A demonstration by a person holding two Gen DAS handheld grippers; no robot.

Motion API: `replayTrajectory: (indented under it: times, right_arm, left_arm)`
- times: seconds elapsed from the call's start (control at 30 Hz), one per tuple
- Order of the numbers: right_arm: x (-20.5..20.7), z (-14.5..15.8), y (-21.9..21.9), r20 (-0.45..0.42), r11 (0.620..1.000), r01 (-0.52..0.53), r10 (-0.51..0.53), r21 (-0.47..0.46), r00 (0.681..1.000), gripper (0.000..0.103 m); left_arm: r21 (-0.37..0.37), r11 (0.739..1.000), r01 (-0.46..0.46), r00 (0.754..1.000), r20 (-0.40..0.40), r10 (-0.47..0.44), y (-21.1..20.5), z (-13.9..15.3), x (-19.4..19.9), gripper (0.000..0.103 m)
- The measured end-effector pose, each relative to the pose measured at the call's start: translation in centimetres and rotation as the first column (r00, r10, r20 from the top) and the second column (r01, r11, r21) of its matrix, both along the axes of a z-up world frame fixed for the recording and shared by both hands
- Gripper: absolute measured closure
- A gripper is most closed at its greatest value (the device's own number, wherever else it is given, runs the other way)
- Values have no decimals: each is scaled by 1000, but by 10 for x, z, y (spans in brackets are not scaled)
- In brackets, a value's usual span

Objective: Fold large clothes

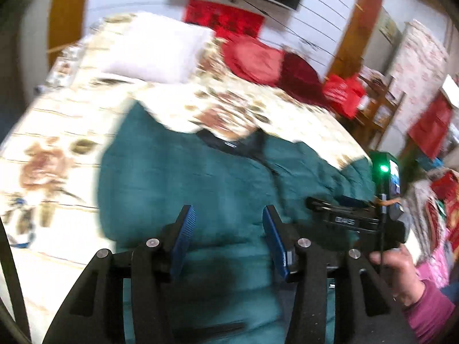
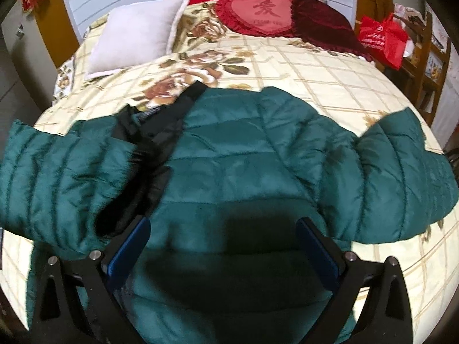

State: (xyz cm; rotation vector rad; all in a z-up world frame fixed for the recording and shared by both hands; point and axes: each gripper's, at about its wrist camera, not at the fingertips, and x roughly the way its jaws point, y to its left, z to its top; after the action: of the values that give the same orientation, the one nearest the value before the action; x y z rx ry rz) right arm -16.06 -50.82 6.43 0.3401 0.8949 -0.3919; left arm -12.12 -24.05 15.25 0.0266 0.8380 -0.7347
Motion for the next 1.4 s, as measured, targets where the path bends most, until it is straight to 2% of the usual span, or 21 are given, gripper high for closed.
replayTrajectory:
  times: [0.17,0.27,0.37,0.43,0.5,0.6,0.67,0.8,0.97,1.17,1.4]
  right_arm:
    - [20,6,19,30,997,-49,48,58,998,0]
    - [34,2,32,31,993,-81,79,84,996,0]
    - [52,-5,46,21,990,-118,116,84,993,1]
    - [62,-11,52,12,988,-130,129,82,992,8]
    - [68,-17,54,6,987,-130,131,96,991,26]
    - [71,-23,54,27,982,-134,131,131,991,45]
    - [68,-23,54,67,979,-143,134,144,989,67]
    - [57,-9,53,120,981,-152,138,119,983,85]
    - [38,23,43,180,993,-117,116,0,977,87]
    - [18,42,8,194,998,-45,52,-38,980,88]
    - [3,44,-27,172,996,33,-18,-82,985,89]
  left_arm:
    - [31,986,-164,986,35,163,51,-2,26,73]
    - [15,967,-255,966,-37,255,75,-23,49,73]
    - [5,954,-300,950,-91,299,88,-45,60,73]
    - [12,949,-314,942,-119,314,90,-57,66,73]
    - [21,947,-322,937,-136,321,91,-65,69,73]
    - [36,944,-327,934,-141,328,89,-74,71,73]
    - [44,944,-328,933,-141,331,87,-76,73,73]
    - [54,941,-334,928,-156,339,84,-83,76,73]
    - [62,940,-336,925,-169,341,78,-89,77,73]
    - [94,942,-323,927,-172,335,65,-95,76,73]
    - [103,945,-310,931,-167,324,57,-97,74,73]
